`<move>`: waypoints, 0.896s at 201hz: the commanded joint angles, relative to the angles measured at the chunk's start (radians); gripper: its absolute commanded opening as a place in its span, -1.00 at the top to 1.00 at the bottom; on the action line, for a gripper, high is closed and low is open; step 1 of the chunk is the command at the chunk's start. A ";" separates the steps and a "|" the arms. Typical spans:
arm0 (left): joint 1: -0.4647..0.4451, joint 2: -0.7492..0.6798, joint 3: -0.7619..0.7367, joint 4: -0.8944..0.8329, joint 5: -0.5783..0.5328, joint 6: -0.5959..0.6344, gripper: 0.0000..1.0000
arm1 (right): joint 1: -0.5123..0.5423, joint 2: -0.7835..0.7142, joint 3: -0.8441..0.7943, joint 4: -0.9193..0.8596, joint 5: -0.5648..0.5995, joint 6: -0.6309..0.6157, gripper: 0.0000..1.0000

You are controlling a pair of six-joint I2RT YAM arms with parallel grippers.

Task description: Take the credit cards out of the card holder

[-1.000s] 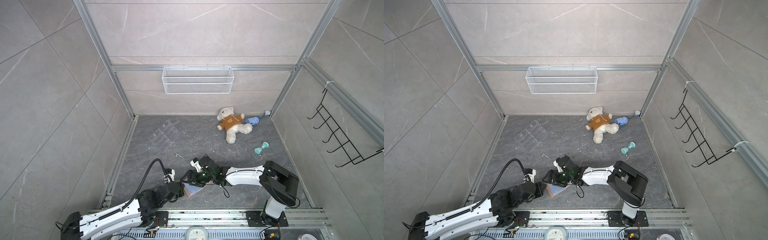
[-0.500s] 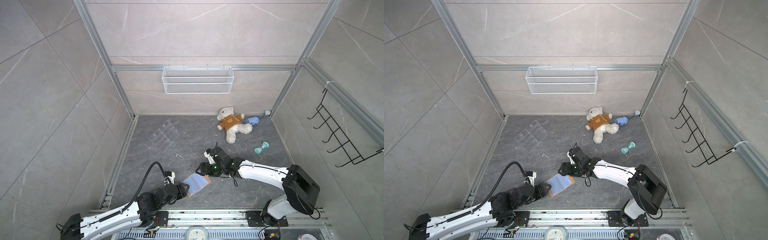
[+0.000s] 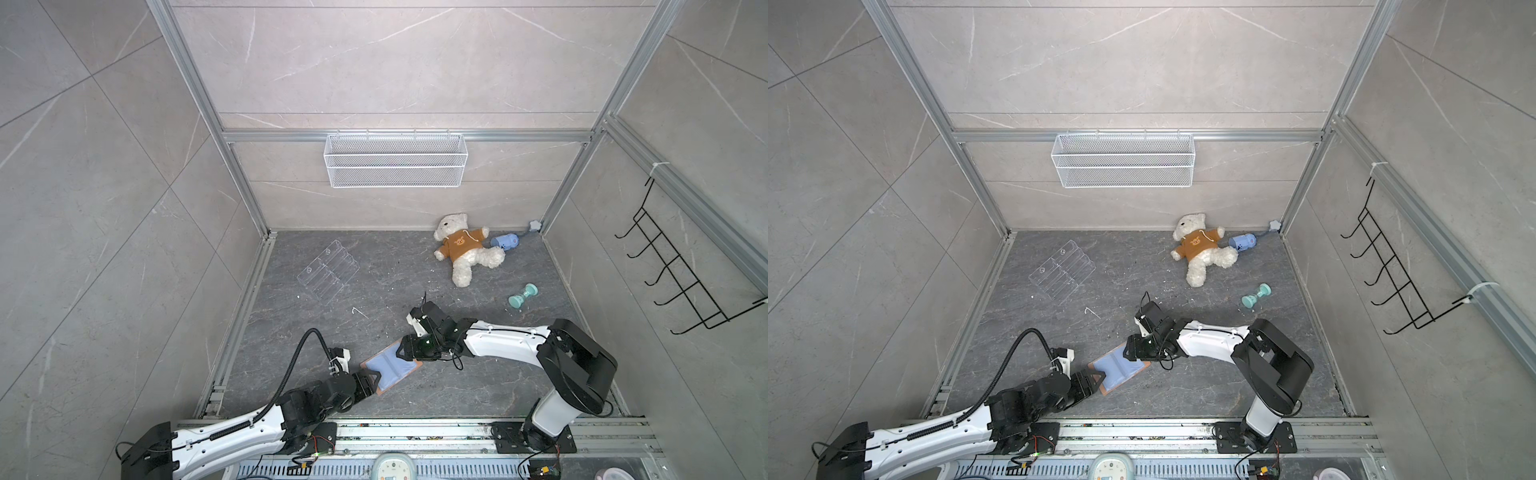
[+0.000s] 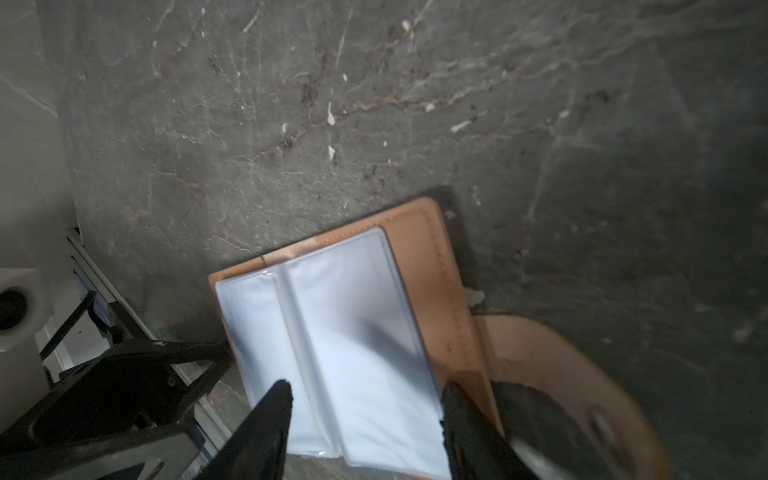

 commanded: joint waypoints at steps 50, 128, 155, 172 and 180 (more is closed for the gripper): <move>-0.003 0.121 -0.065 0.295 -0.004 -0.042 -0.09 | 0.031 0.032 -0.083 0.138 -0.030 0.056 0.03; -0.003 0.008 -0.068 0.248 -0.037 -0.016 0.22 | 0.040 -0.023 -0.131 0.282 -0.103 0.118 0.15; -0.003 0.000 -0.069 0.237 -0.029 -0.012 0.23 | 0.048 -0.018 -0.119 0.307 -0.134 0.127 0.18; -0.003 0.023 -0.067 0.244 -0.023 -0.015 0.24 | 0.058 -0.017 -0.101 0.307 -0.141 0.130 0.18; -0.002 0.033 -0.063 0.242 -0.021 -0.013 0.25 | 0.061 -0.015 -0.094 0.304 -0.142 0.131 0.18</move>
